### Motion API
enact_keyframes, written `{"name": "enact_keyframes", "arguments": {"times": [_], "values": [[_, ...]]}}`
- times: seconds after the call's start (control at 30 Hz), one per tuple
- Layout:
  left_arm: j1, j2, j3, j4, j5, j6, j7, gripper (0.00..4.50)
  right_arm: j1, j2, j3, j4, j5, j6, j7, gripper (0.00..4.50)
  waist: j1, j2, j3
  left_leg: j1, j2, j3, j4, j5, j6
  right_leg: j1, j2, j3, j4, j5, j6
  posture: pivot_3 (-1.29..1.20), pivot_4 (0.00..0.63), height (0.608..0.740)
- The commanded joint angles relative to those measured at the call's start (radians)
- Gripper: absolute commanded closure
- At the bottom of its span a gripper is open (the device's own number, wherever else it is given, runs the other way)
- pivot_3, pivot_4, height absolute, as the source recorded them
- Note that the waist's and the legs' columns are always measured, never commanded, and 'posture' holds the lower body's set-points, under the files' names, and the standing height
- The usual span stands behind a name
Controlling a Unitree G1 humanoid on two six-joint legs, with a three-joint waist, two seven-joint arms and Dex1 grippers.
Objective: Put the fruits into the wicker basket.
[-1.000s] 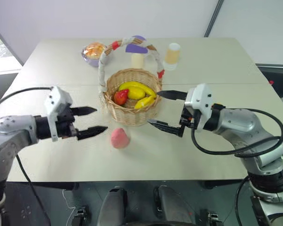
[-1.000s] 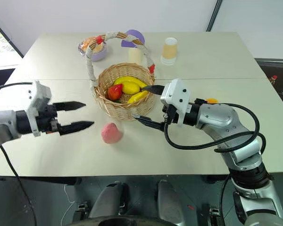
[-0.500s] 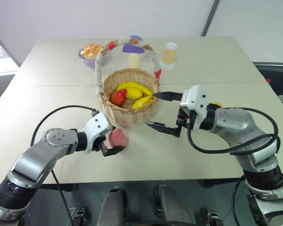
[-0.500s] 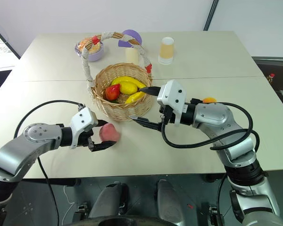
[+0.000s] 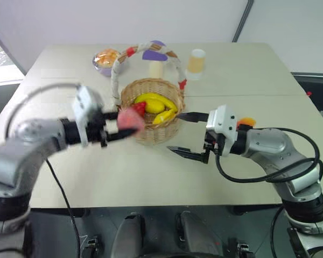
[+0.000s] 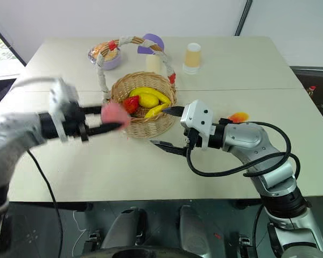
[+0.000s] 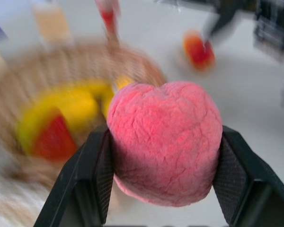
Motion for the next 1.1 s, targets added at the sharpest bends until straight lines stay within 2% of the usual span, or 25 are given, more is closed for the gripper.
{"name": "enact_keyframes", "arguments": {"times": [0.03, 0.13, 0.23, 0.37, 0.4, 0.53, 0.63, 0.8, 0.97, 1.1], "values": [[-0.128, -0.086, -0.140, 0.069, 0.132, -0.023, 0.135, 2.16, -0.029, -0.002, -0.004, 0.004, -0.015, -0.022, 0.010, 0.00, 0.000, 0.000, 0.000, 0.000, -0.001, 0.000, 0.000, 0.000, 0.000, 0.000, 0.000, 0.000, 0.000, 0.000, 0.000, 0.00, 0.150, 0.740], [-0.195, -0.157, -0.261, 0.186, 0.276, -0.070, 0.217, 2.16, -0.033, -0.001, -0.006, 0.014, -0.025, -0.025, 0.011, 0.00, -0.004, 0.000, 0.000, 0.000, -0.002, 0.000, 0.000, 0.000, 0.000, 0.001, 0.000, 0.001, 0.000, 0.000, 0.001, 0.00, 0.150, 0.740], [-0.204, -0.174, -0.321, 0.238, 0.344, -0.132, 0.199, 2.16, -0.026, -0.007, -0.018, 0.015, -0.033, -0.023, 0.007, 0.00, -0.011, 0.000, 0.000, 0.000, 0.000, 0.001, 0.000, 0.000, 0.000, -0.002, 0.002, 0.001, 0.000, 0.000, 0.001, 0.00, 0.150, 0.740], [-0.193, -0.185, -0.335, 0.274, 0.372, -0.182, 0.171, 0.23, 0.000, -0.036, -0.071, 0.030, -0.060, -0.018, -0.020, 0.00, -0.004, 0.000, 0.000, -0.001, 0.001, 0.001, -0.001, 0.000, 0.000, -0.004, 0.003, 0.002, 0.001, 0.000, 0.000, 0.00, 0.150, 0.740], [-0.196, -0.186, -0.331, 0.279, 0.375, -0.193, 0.162, 0.05, 0.009, -0.050, -0.099, 0.049, -0.074, -0.017, -0.035, 0.00, -0.003, 0.000, 0.000, -0.002, 0.001, 0.001, -0.001, 0.000, 0.000, -0.004, 0.003, 0.002, 0.001, 0.000, 0.000, 0.00, 0.150, 0.740], [-0.177, -0.206, -0.248, 0.229, 0.289, -0.236, 0.100, 0.05, 0.064, -0.100, -0.249, 0.160, -0.123, 0.016, -0.133, 0.00, 0.003, 0.000, 0.000, -0.002, -0.001, 0.002, 0.000, 0.000, 0.000, -0.002, 0.000, 0.002, 0.000, 0.000, 0.001, 0.00, 0.150, 0.740], [-0.116, -0.191, -0.238, 0.146, 0.246, -0.272, 0.019, 0.05, 0.096, -0.083, -0.338, 0.218, -0.133, 0.096, -0.242, 0.00, 0.001, 0.000, 0.000, -0.002, 0.000, 0.002, 0.000, 0.000, 0.000, -0.002, -0.001, 0.002, -0.001, 0.000, 0.001, 0.00, 0.150, 0.740], [-0.043, -0.195, -0.322, 0.093, 0.298, -0.286, -0.001, 0.05, 0.002, 0.078, -0.534, 0.261, -0.105, 0.453, -0.575, 0.00, -0.007, 0.001, 0.000, 0.000, 0.001, 0.003, -0.001, 0.001, -0.001, -0.003, 0.001, 0.003, 0.001, 0.000, 0.000, 0.00, 0.150, 0.740], [-0.017, -0.226, -0.357, 0.081, 0.303, -0.279, 0.005, 0.05, -0.079, 0.186, -0.653, 0.209, -0.048, 0.693, -0.698, 0.00, -0.006, 0.001, 0.000, 0.000, 0.001, 0.002, -0.001, 0.001, -0.002, -0.003, 0.001, 0.003, 0.003, 0.000, 0.000, 0.00, 0.150, 0.740], [-0.005, -0.231, -0.377, 0.074, 0.306, -0.280, -0.008, 0.05, -0.114, 0.247, -0.717, 0.194, -0.030, 0.815, -0.750, 0.00, -0.004, 0.002, 0.000, 0.000, 0.000, 0.002, -0.001, 0.001, -0.001, -0.003, 0.002, 0.003, 0.003, 0.000, 0.000, 0.00, 0.150, 0.740]]}}
